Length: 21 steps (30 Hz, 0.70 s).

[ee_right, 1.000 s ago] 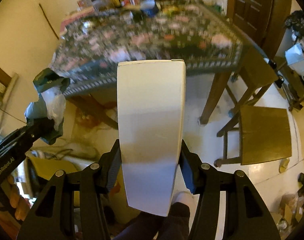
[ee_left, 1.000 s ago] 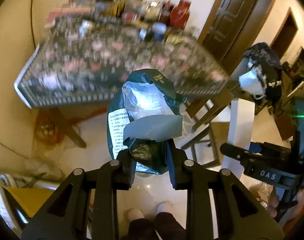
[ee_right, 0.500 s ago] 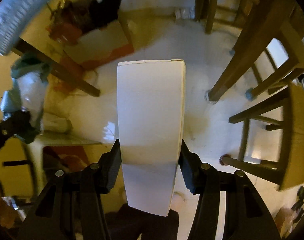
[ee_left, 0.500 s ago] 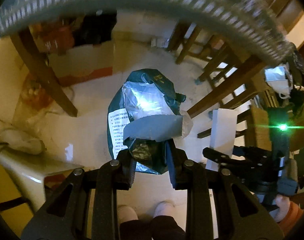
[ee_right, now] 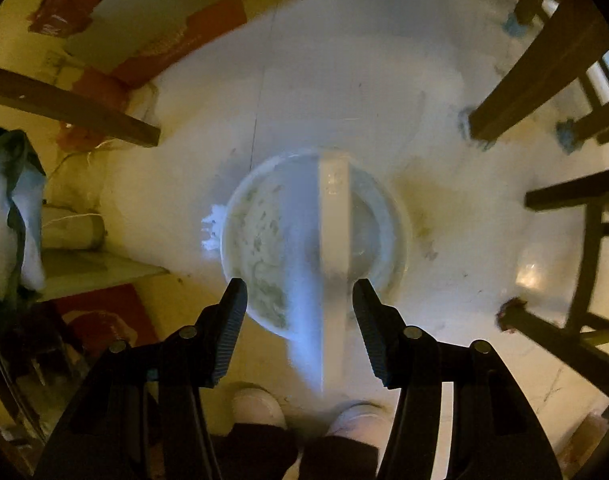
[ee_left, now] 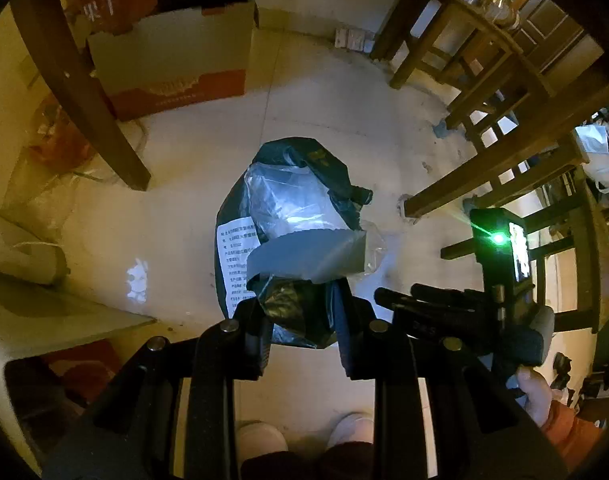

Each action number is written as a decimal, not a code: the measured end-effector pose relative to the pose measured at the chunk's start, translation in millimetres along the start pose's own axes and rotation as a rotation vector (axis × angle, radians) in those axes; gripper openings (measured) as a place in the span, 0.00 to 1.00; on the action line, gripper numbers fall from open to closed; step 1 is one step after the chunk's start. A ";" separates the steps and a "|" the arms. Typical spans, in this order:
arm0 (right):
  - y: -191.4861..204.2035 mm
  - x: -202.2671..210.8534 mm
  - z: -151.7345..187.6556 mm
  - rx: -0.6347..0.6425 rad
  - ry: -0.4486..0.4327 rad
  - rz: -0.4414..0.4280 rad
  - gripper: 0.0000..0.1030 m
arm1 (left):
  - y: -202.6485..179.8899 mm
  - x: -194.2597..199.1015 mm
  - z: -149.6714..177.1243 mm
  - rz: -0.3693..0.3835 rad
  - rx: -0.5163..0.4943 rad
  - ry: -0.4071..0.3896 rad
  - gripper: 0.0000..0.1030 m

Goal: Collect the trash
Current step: 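Open the right tool over the bin while the left tool drops the green bag in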

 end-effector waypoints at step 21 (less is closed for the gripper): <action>-40.6 106.3 20.6 -0.111 -0.126 0.119 0.50 | -81.8 -92.7 26.4 0.059 -0.101 0.264 0.30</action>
Point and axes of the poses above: each gripper's, at about its wrist camera, not at the fingertips, and x roughly against the way its jaws point, y to its left, z to its underside, the point moved 3 cm from there along -x, roughly the way its jaws point, and after that the axes turned 13 degrees about x, right-handed, at the moved point
